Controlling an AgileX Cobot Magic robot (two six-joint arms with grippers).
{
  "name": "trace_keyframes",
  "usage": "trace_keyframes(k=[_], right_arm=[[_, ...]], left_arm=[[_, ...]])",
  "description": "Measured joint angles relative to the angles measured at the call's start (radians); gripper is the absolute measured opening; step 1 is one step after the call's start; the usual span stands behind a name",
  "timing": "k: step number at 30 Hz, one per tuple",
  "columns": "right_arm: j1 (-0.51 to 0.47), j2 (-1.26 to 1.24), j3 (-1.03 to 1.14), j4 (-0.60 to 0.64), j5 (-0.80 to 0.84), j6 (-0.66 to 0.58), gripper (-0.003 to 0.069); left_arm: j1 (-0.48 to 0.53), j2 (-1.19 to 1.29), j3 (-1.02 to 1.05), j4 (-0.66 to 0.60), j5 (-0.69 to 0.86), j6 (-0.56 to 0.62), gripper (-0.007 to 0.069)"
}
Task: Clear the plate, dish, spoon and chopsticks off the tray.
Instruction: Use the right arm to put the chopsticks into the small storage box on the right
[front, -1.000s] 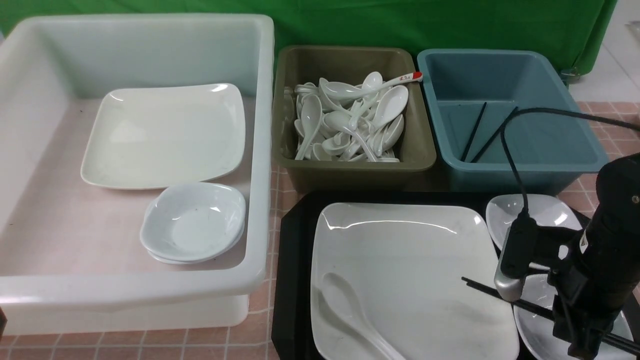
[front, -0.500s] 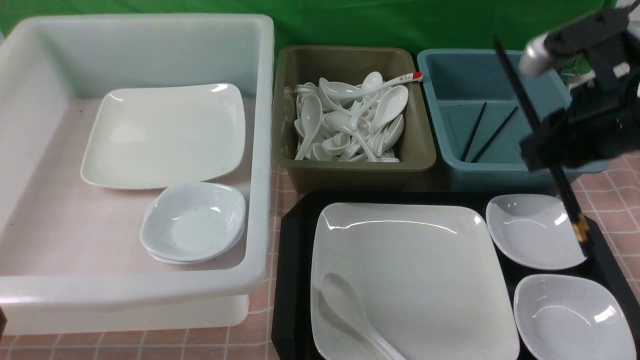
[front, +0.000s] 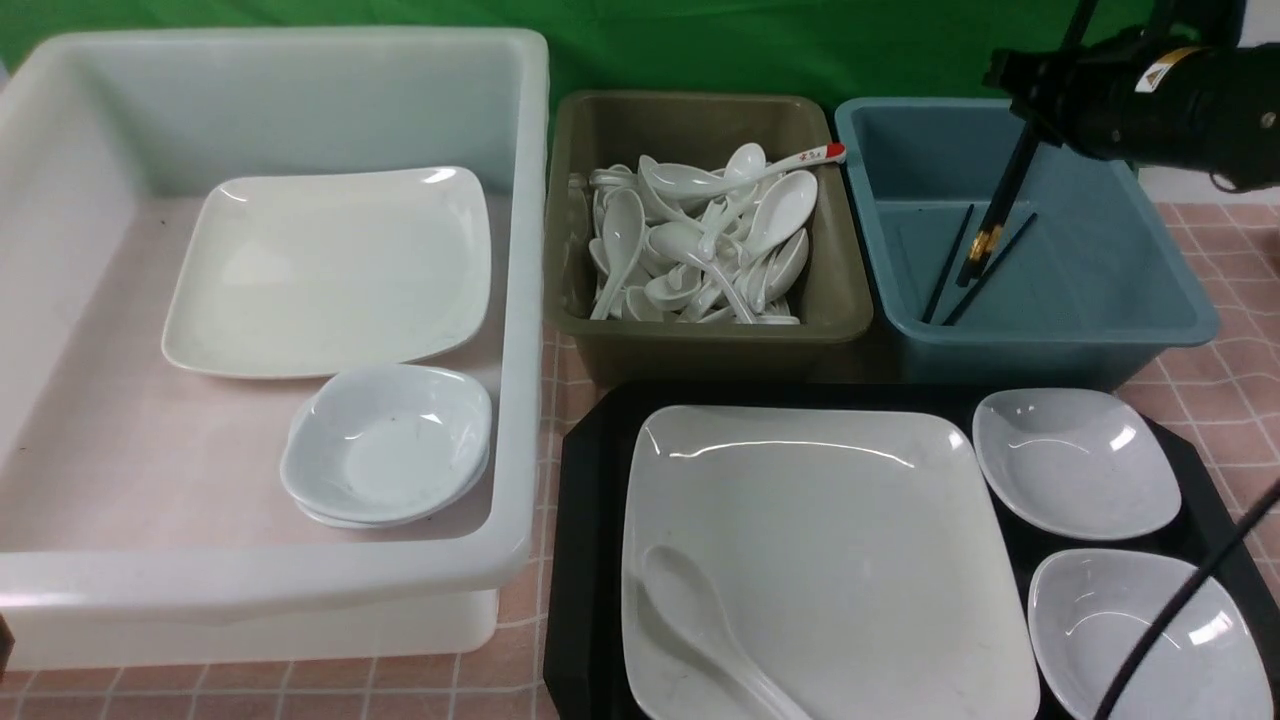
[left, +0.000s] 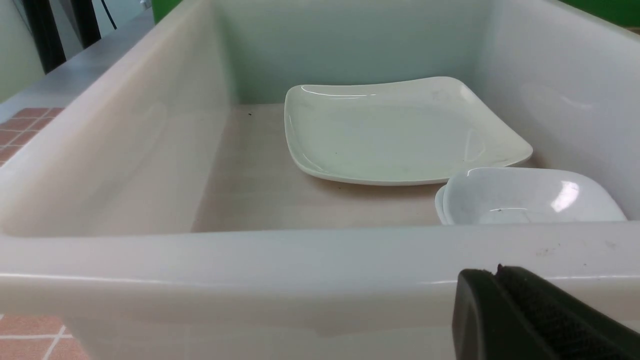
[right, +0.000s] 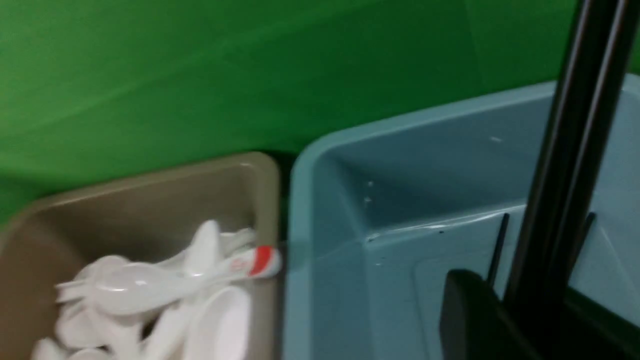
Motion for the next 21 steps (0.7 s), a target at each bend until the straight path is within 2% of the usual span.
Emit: trace_keyframes(k=[4, 6, 8, 12, 15, 17, 18, 20, 21], right_arm=[[-0.006, 0.103, -0.011, 0.001, -0.073, 0.004, 0.0183], [-0.006, 0.122, -0.011, 0.001, -0.071, 0.005, 0.0246], [-0.006, 0.127, -0.011, 0.002, -0.06, 0.007, 0.0343], [0.002, 0.085, -0.012, 0.003, 0.057, 0.007, 0.0411], [0.013, 0.017, -0.012, 0.003, 0.191, -0.01, 0.0365], [0.022, -0.061, -0.012, 0.003, 0.332, -0.042, 0.0272], [0.022, -0.079, -0.012, 0.003, 0.349, -0.047, 0.0261], [0.04, -0.2, -0.014, 0.003, 0.599, -0.124, 0.0097], [0.043, -0.227, -0.014, 0.003, 0.653, -0.139, 0.007]], left_arm=[[0.0, 0.0, 0.0, 0.0, 0.0, 0.0, 0.0005], [0.0, 0.0, 0.0, 0.0, 0.0, 0.0, 0.0005], [0.0, 0.0, 0.0, 0.0, 0.0, 0.0, 0.0005], [0.0, 0.0, 0.0, 0.0, 0.0, 0.0, 0.0005], [0.0, 0.0, 0.0, 0.0, 0.0, 0.0, 0.0005], [0.0, 0.0, 0.0, 0.0, 0.0, 0.0, 0.0005], [0.0, 0.0, 0.0, 0.0, 0.0, 0.0, 0.0005], [0.0, 0.0, 0.0, 0.0, 0.0, 0.0, 0.0005], [0.0, 0.0, 0.0, 0.0, 0.0, 0.0, 0.0005]])
